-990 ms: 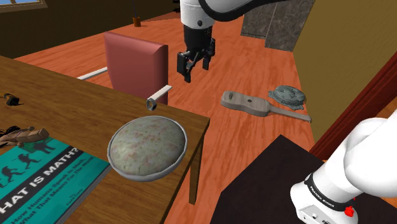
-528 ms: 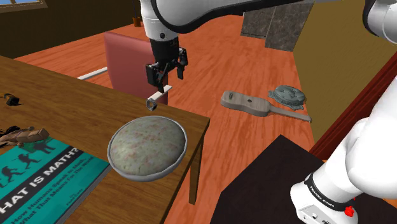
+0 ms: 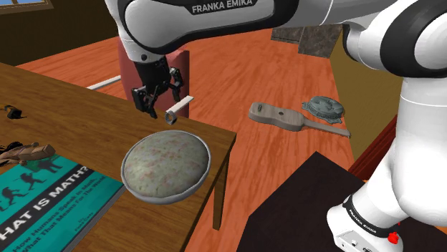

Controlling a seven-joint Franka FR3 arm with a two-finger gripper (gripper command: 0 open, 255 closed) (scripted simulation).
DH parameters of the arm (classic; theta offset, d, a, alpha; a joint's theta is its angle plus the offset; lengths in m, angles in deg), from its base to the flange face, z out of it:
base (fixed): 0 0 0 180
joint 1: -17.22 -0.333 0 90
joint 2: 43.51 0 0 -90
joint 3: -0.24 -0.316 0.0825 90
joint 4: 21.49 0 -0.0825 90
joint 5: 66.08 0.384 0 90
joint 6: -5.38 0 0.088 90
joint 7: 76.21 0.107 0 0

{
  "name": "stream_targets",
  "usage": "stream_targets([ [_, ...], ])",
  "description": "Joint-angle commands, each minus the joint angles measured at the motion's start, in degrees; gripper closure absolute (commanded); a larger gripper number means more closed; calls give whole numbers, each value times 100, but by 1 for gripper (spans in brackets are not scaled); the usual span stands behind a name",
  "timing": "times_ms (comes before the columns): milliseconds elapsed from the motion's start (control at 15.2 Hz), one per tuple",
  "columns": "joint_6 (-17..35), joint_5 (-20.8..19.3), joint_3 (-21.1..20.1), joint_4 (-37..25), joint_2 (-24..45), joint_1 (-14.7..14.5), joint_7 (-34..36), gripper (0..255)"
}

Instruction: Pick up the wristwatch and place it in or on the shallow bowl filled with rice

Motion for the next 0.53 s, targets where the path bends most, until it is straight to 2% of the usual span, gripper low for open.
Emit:
stream_targets([
  [0, 94, -18, 6, 52, 55, -7, 17, 0],
  [330, 524, -32, 26, 499, 43, 69, 51, 0],
  [462, 524, -32, 26, 500, 42, 69, 51, 0],
])
